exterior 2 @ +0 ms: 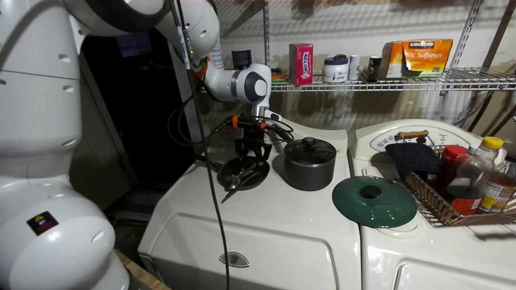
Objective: Remove the silver knife from the pan and put it on top of the washing machine on the left.
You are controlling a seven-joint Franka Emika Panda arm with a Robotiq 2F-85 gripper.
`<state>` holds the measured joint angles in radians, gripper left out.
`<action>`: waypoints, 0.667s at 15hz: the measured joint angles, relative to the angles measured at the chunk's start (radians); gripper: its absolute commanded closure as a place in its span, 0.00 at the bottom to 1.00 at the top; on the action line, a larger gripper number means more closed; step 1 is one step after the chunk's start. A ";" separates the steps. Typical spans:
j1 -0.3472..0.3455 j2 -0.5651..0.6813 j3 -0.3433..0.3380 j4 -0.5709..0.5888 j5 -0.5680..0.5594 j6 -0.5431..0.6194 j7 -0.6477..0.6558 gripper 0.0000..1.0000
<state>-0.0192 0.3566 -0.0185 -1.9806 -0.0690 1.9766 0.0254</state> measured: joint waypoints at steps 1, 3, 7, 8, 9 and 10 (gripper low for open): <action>0.000 0.017 0.001 0.013 0.000 -0.005 -0.004 0.44; 0.000 0.049 0.003 0.038 0.000 -0.015 -0.011 0.40; 0.006 0.109 0.011 0.084 0.000 -0.034 -0.021 0.45; 0.009 0.122 0.012 0.094 0.000 -0.039 -0.021 0.47; 0.011 0.134 0.014 0.105 0.000 -0.046 -0.022 0.52; 0.013 0.145 0.016 0.114 0.000 -0.051 -0.022 0.49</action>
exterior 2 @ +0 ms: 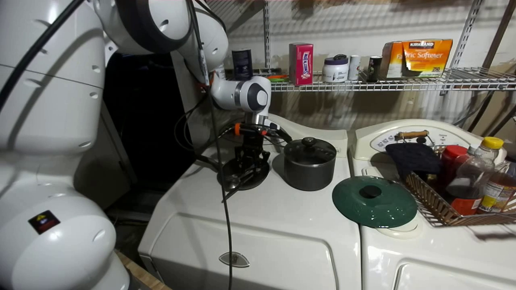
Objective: Remove the silver knife from the pan and put it on top of the washing machine on the left.
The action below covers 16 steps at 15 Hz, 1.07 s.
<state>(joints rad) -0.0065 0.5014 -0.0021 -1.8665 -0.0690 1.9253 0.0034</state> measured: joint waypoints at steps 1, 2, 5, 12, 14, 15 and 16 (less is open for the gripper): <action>0.001 0.010 0.002 0.011 0.000 -0.008 0.000 0.51; 0.002 0.020 0.002 0.020 0.000 -0.015 -0.001 0.52; 0.002 0.042 0.002 0.044 0.000 -0.031 -0.004 0.54; 0.002 0.089 0.002 0.104 0.000 -0.061 -0.012 0.63; 0.002 0.108 0.003 0.124 0.000 -0.072 -0.015 0.62; 0.002 0.119 0.003 0.135 0.000 -0.078 -0.017 0.58; 0.002 0.129 0.003 0.145 0.000 -0.085 -0.018 0.56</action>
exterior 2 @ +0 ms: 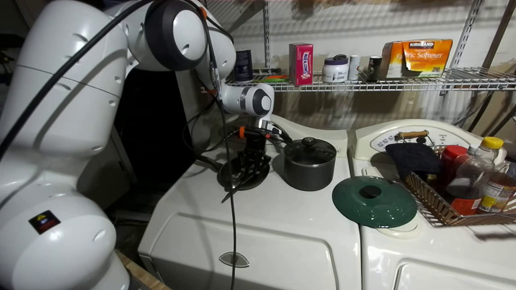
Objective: Remove the silver knife from the pan and put it on top of the washing machine on the left.
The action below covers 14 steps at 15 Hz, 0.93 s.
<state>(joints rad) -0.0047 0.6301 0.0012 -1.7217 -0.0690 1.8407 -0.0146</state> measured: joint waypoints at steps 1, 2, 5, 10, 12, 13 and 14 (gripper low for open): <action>0.000 0.010 0.001 0.010 0.000 -0.005 -0.001 0.58; 0.000 0.020 0.001 0.020 0.000 -0.009 -0.002 0.65; 0.001 0.046 0.006 0.047 0.000 -0.017 -0.006 0.96; 0.009 0.060 0.014 0.069 0.000 -0.049 -0.007 0.96; 0.012 0.060 0.015 0.071 0.000 -0.070 -0.007 0.96; 0.013 0.059 0.015 0.071 0.000 -0.084 -0.006 0.96; 0.013 0.059 0.015 0.071 0.000 -0.098 -0.003 0.96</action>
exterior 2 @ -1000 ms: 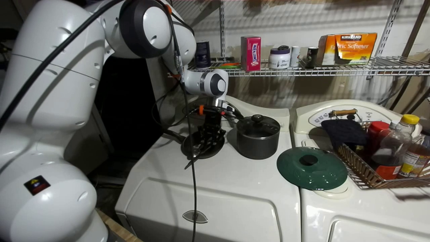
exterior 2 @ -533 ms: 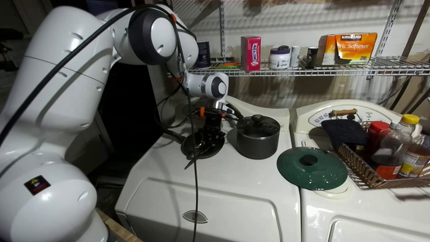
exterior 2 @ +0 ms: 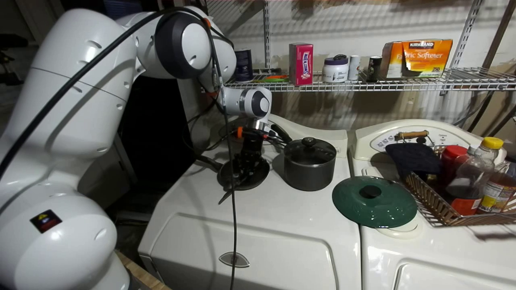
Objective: Remove the silver knife from the pan and put it on top of the washing machine on the left.
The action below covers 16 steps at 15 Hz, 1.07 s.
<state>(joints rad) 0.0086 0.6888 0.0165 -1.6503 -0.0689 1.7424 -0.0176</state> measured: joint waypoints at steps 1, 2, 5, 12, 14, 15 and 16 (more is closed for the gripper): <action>0.000 -0.001 -0.001 0.000 0.000 -0.013 0.004 0.96; 0.000 -0.004 -0.002 0.000 0.000 -0.026 0.010 0.96; 0.000 -0.015 -0.008 0.000 0.000 -0.044 0.035 0.96; -0.004 -0.079 -0.017 -0.038 0.035 -0.048 0.067 0.96; -0.008 -0.120 -0.017 -0.074 0.073 -0.045 0.067 0.96; -0.012 -0.144 -0.017 -0.098 0.095 -0.041 0.067 0.96; -0.018 -0.170 -0.017 -0.125 0.121 -0.036 0.067 0.96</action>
<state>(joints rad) -0.0094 0.5184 -0.0001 -1.7754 0.0523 1.7066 0.0496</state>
